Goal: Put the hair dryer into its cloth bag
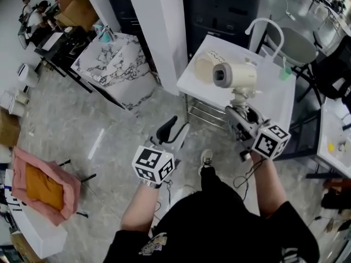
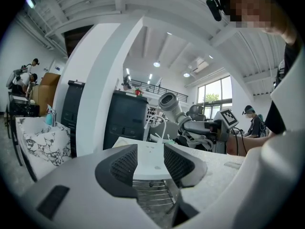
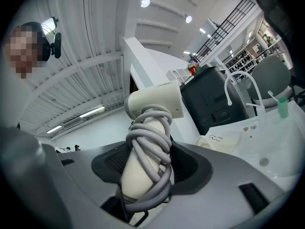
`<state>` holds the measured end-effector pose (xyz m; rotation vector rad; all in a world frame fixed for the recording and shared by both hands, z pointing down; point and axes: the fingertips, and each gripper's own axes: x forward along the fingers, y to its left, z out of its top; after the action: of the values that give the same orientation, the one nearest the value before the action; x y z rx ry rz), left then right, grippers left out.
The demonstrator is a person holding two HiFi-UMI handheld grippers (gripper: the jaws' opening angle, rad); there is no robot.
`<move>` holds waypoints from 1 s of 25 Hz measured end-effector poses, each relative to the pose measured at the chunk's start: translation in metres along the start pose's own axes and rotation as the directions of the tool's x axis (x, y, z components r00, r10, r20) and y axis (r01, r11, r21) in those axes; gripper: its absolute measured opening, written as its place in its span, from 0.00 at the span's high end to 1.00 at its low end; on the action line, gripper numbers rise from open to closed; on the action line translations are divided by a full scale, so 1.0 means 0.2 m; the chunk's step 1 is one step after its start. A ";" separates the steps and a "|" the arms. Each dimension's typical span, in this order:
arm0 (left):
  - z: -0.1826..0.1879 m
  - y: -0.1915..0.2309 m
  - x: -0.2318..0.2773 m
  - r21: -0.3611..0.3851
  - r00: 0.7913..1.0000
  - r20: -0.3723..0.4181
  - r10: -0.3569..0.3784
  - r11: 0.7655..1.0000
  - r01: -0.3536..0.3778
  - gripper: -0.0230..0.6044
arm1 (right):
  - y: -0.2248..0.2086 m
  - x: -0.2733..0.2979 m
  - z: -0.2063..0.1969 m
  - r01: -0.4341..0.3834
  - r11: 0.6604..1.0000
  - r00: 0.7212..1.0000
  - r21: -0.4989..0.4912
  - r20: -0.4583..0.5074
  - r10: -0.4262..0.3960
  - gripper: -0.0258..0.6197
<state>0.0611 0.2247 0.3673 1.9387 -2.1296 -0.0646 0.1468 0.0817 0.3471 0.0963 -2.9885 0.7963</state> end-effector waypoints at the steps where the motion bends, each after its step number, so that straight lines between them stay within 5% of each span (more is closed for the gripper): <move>1: 0.01 0.02 0.05 -0.002 1.000 -0.002 0.001 1.000 -0.001 0.71 | -0.04 0.03 0.02 0.001 1.000 1.000 0.003 0.000 -0.001 0.59; 25: 0.24 0.42 1.21 0.026 0.997 -0.071 -0.032 0.999 0.034 0.71 | -0.98 0.58 0.45 0.014 0.998 1.000 0.059 -0.014 -0.013 0.59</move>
<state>-0.0487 -0.0112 0.3771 1.9609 -2.0644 0.0264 0.0434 -0.1383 0.3727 0.1131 -2.9490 0.8797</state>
